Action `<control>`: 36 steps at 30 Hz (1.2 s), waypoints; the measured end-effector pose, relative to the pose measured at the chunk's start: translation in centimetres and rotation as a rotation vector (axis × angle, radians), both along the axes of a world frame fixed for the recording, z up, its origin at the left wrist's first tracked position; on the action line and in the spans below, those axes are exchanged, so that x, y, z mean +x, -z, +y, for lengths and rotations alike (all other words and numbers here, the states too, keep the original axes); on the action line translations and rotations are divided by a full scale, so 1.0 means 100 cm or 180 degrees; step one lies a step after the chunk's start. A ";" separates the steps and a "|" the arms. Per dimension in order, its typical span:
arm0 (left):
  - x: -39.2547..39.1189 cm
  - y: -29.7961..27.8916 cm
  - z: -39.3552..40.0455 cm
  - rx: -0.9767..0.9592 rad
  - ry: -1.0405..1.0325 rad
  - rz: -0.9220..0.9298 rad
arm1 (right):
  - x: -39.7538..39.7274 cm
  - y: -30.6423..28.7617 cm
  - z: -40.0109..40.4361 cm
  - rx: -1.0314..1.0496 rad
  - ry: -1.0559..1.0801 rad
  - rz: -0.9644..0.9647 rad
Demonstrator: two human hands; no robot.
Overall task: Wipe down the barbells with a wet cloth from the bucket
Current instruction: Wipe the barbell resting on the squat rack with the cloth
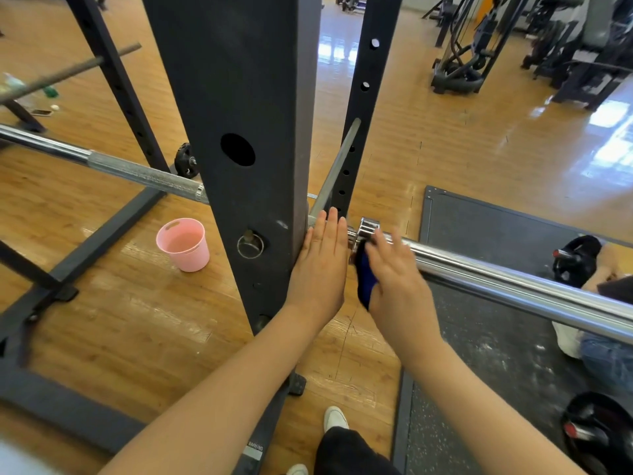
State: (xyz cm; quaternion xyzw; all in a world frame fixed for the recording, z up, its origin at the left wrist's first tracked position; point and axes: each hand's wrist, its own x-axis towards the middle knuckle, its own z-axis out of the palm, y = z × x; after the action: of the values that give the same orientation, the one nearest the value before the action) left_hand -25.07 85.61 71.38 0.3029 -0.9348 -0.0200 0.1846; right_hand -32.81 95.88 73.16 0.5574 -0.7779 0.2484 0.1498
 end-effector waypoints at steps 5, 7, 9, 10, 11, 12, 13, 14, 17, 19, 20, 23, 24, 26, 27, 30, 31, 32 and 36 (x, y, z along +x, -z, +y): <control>0.000 0.006 0.001 -0.0081 -0.0095 -0.0104 | -0.014 -0.014 -0.032 -0.0024 0.0022 -0.0058; 0.000 0.006 0.001 -0.0053 -0.0082 -0.0158 | -0.009 -0.004 -0.028 0.0182 -0.0137 0.0034; 0.000 0.006 -0.001 -0.0050 -0.0028 -0.0194 | -0.003 0.006 -0.015 0.0347 -0.0255 0.0157; 0.000 0.008 -0.002 -0.0124 -0.0004 -0.0172 | 0.002 0.009 -0.009 0.0405 -0.0341 0.0206; 0.000 0.011 -0.003 -0.0231 0.0015 -0.0101 | 0.005 0.011 -0.003 0.0394 -0.0420 0.0204; 0.000 0.013 -0.004 -0.0301 0.0008 0.0008 | 0.007 0.010 0.001 0.0316 -0.0457 0.0153; 0.001 0.014 -0.003 -0.0319 0.0002 0.0160 | 0.008 0.008 0.004 0.0202 -0.0449 0.0061; 0.002 0.016 -0.002 -0.0331 0.0038 0.0307 | 0.007 0.005 0.006 0.0079 -0.0419 -0.0052; 0.004 0.017 0.003 -0.0554 0.0409 0.0308 | -0.004 -0.006 0.012 -0.0194 -0.0338 -0.0247; 0.002 0.017 0.006 -0.0656 0.0525 0.0241 | -0.019 -0.009 0.014 -0.0317 -0.0173 -0.0326; -0.001 0.018 0.007 -0.0676 0.0494 0.0245 | -0.025 -0.011 0.014 -0.0339 -0.0076 -0.0400; -0.009 0.014 0.007 -0.0823 0.0500 0.0311 | -0.035 -0.012 0.013 -0.0089 0.0139 -0.0688; -0.011 0.011 0.005 -0.0824 0.0550 0.0296 | -0.034 -0.011 0.013 0.0051 0.0164 -0.0717; -0.015 0.005 0.002 -0.0798 0.0662 0.0210 | -0.032 -0.008 0.013 0.0256 0.0205 -0.0607; -0.016 0.002 0.000 -0.0756 0.0723 0.0147 | -0.032 -0.007 0.012 0.0303 0.0231 -0.0571; -0.015 -0.018 -0.003 -0.0548 0.0805 -0.0276 | -0.035 -0.013 0.008 0.0258 0.0309 -0.0634; -0.016 -0.025 -0.006 -0.0406 0.0880 -0.0533 | -0.035 -0.016 0.007 0.0188 0.0333 -0.0695; -0.019 -0.033 -0.010 -0.0153 0.0970 -0.0794 | -0.034 -0.020 0.005 0.0066 0.0351 -0.0769; -0.021 -0.056 -0.021 0.0797 0.0925 -0.0887 | -0.031 -0.035 -0.004 -0.0574 0.0257 -0.0788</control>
State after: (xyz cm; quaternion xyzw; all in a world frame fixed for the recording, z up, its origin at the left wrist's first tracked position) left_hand -27.17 83.56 76.94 0.1854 -0.9752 -0.1202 0.0099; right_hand -35.94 95.49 76.65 0.4750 -0.7868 0.3778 0.1121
